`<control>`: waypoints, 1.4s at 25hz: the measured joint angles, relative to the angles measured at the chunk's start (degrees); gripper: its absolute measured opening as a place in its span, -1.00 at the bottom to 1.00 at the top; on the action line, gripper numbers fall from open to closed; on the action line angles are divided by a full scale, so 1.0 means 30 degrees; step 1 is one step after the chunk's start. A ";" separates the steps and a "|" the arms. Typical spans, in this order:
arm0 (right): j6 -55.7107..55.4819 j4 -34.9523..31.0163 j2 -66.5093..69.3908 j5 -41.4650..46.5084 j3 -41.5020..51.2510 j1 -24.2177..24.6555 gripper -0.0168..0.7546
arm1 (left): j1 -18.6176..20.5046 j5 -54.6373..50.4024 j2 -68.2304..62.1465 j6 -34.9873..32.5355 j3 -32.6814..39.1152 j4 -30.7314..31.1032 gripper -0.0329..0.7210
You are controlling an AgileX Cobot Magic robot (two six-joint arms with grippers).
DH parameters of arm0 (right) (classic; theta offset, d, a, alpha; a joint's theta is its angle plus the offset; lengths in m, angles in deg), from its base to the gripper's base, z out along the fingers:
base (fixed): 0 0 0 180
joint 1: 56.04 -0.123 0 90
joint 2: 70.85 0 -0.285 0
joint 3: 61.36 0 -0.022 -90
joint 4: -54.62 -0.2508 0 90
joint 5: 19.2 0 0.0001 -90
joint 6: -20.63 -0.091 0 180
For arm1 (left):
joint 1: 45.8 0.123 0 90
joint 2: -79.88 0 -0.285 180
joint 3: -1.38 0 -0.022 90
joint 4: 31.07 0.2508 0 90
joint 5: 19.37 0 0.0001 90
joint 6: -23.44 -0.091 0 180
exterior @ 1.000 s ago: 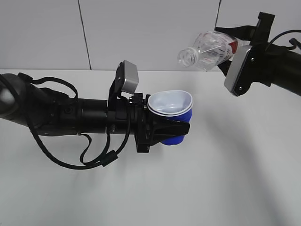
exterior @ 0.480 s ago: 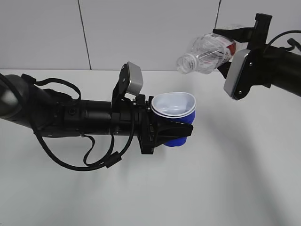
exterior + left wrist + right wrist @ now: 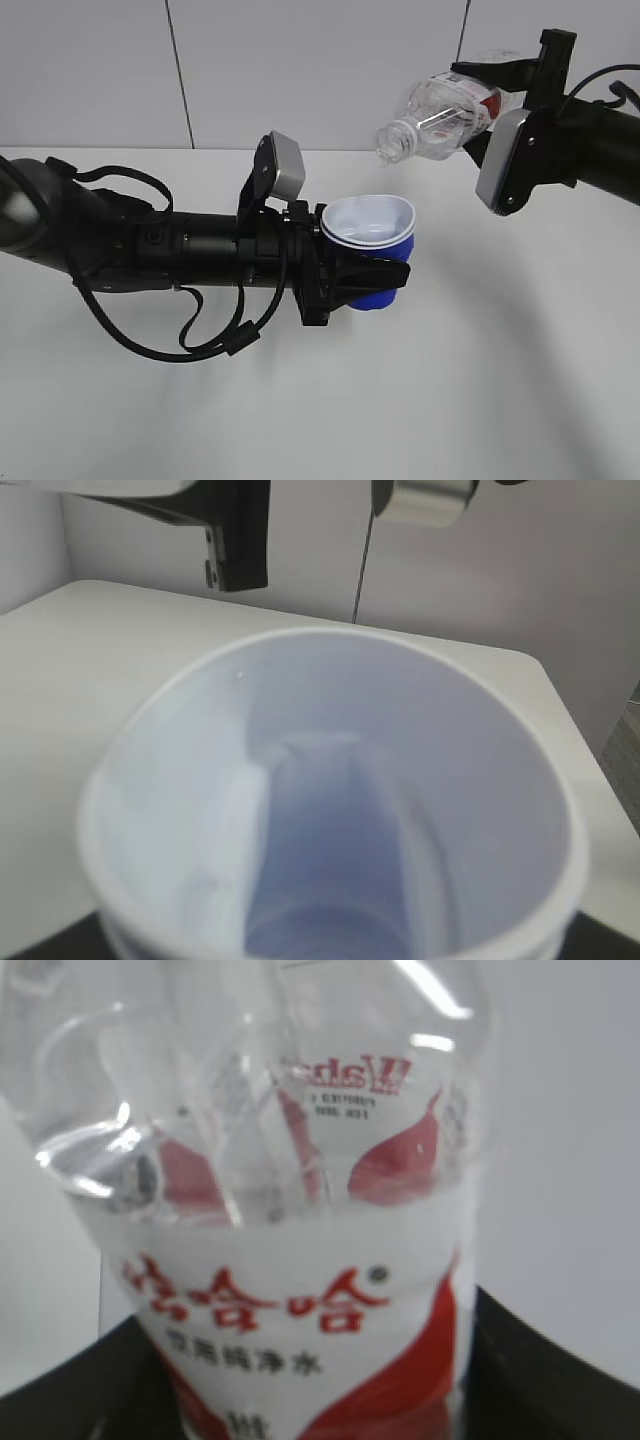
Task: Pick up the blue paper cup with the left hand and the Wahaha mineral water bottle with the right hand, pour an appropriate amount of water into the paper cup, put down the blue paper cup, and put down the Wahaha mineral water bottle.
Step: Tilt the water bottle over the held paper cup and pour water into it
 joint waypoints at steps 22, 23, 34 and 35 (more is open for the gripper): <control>0.0978 0.0027 0.0000 0.0000 0.0000 0.0000 0.20 | -0.0327 0.0000 0.0000 0.0000 0.0000 0.0000 0.09; 0.1033 0.0027 0.0000 0.0000 0.0000 0.0000 0.20 | -0.0327 -0.0006 0.0000 0.0000 0.0000 0.0000 0.09; 0.1316 0.0027 0.0000 -0.0108 0.0000 0.0000 0.20 | -0.0327 -0.0035 0.0000 0.0000 0.0000 0.0000 0.09; 0.1316 0.0027 0.0000 -0.0108 0.0000 0.0000 0.20 | -0.0327 -0.0035 0.0000 0.0000 0.0000 0.0000 0.09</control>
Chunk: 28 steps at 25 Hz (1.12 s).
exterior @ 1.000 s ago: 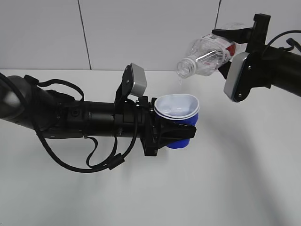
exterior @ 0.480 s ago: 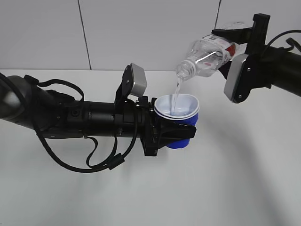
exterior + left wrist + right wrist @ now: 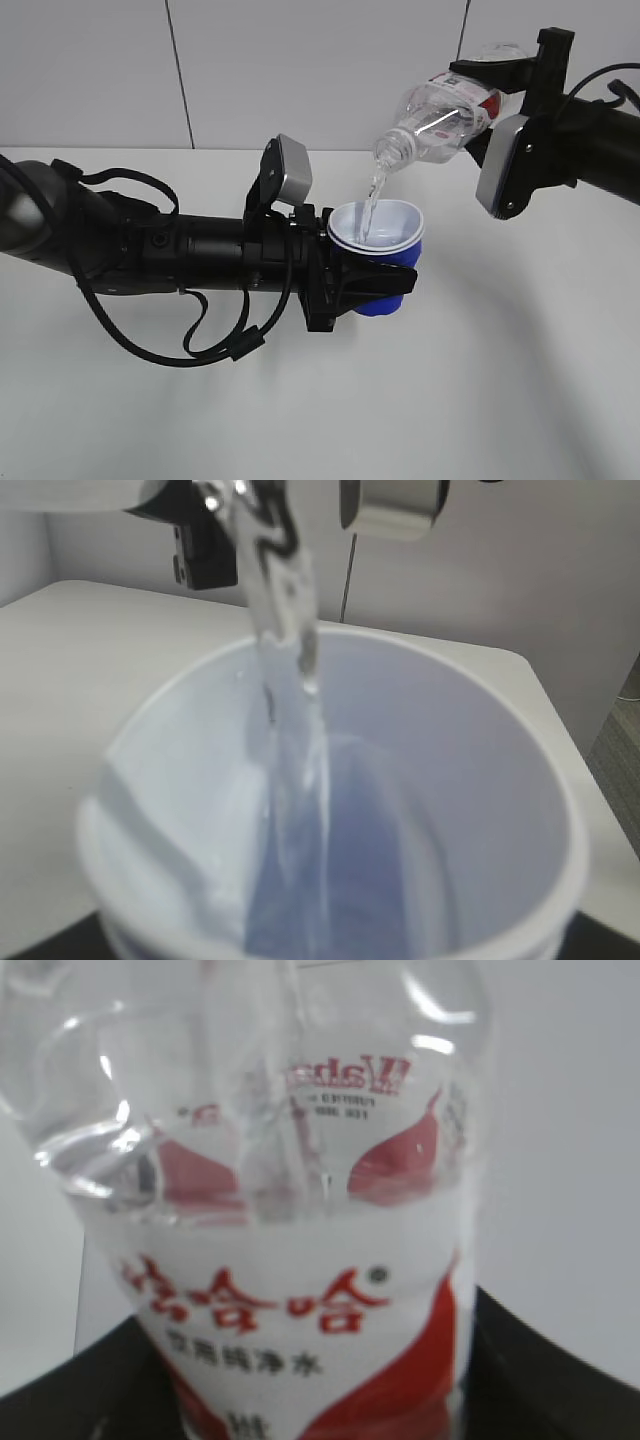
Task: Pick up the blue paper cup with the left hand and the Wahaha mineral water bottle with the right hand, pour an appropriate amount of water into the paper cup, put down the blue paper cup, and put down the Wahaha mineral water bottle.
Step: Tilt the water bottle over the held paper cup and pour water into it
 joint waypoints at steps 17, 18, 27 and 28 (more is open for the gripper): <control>0.0288 0.0000 0.0000 0.0000 0.0000 0.0000 0.20 | 0.0000 -0.0010 0.0000 0.0000 0.0000 0.0000 0.09; 0.0322 0.0000 0.0000 0.0000 0.0000 0.0000 0.20 | 0.0000 -0.0010 0.0000 0.0000 0.0000 0.0000 0.09; 0.0405 0.0000 0.0000 -0.0006 0.0000 0.0000 0.20 | 0.0000 -0.0041 0.0000 0.0000 0.0000 0.0000 0.09; 0.0405 0.0000 0.0000 -0.0006 0.0000 0.0000 0.20 | 0.0000 -0.0041 0.0000 0.0000 0.0000 0.0000 0.09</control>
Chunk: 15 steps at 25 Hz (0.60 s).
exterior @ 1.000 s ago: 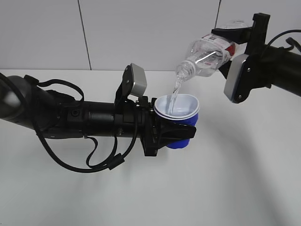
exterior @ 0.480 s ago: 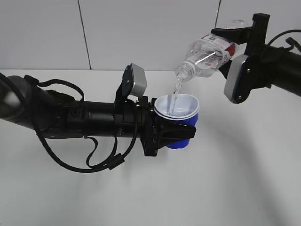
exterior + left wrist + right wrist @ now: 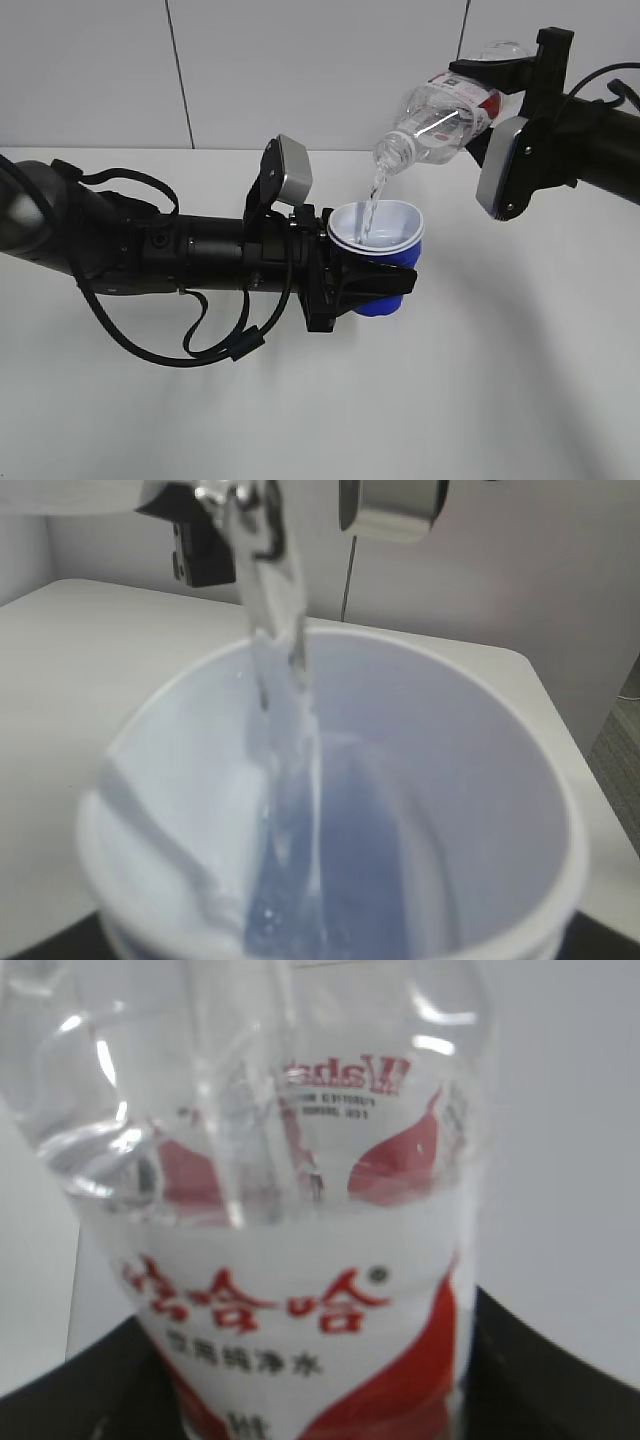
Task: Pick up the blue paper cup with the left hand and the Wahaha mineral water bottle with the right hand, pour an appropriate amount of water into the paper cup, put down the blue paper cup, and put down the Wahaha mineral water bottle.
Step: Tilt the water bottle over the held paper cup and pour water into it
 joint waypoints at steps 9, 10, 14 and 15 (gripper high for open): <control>0.0000 0.0000 0.0000 -0.0033 0.0000 0.0000 0.20 | 0.0000 0.0000 0.0000 0.0000 0.0000 0.0000 0.09; 0.0000 0.0000 0.0000 -0.0033 0.0000 0.0000 0.20 | 0.0000 0.0000 0.0000 0.0000 0.0000 0.0000 0.09; 0.0107 0.0000 0.0000 -0.0068 0.0000 0.0000 0.19 | 0.0000 0.0000 0.0000 0.0000 0.0000 0.0000 0.09; 0.0107 0.0000 0.0000 -0.0068 0.0000 0.0000 0.19 | 0.0000 0.0000 0.0000 0.0000 0.0000 0.0037 0.09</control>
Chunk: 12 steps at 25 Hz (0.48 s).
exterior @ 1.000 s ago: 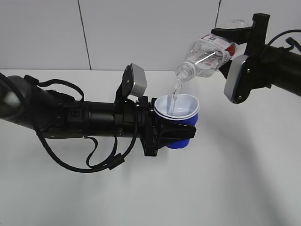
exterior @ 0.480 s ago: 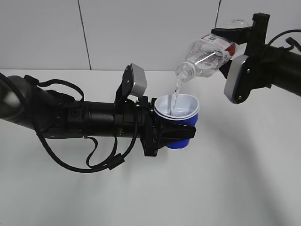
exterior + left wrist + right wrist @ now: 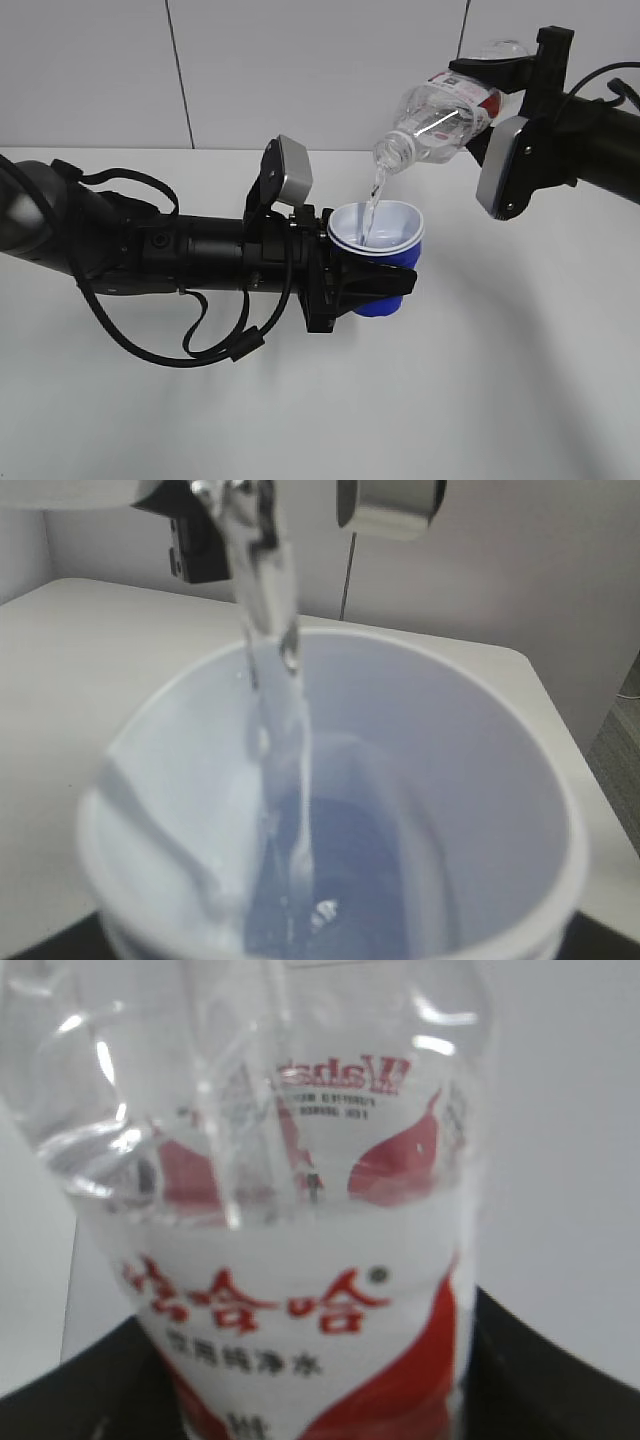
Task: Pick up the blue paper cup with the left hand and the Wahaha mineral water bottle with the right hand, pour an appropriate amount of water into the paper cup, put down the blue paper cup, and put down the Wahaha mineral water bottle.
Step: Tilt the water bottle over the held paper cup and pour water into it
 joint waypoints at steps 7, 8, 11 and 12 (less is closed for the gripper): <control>0.0031 0.0000 0.0000 -0.0073 0.0000 0.0000 0.19 | 0.0000 0.0000 0.0000 0.0000 0.0000 0.0000 0.09; 0.0031 0.0000 0.0000 -0.0073 0.0000 0.0000 0.19 | 0.0000 0.0000 0.0000 0.0000 0.0000 0.0000 0.09; 0.0031 0.0000 0.0000 -0.0107 0.0000 0.0000 0.19 | 0.0000 0.0000 0.0000 0.0000 0.0000 0.0000 0.09; 0.0037 0.0000 0.0000 -0.0097 0.0000 0.0000 0.19 | 0.0000 0.0000 0.0000 0.0000 0.0000 0.0000 0.09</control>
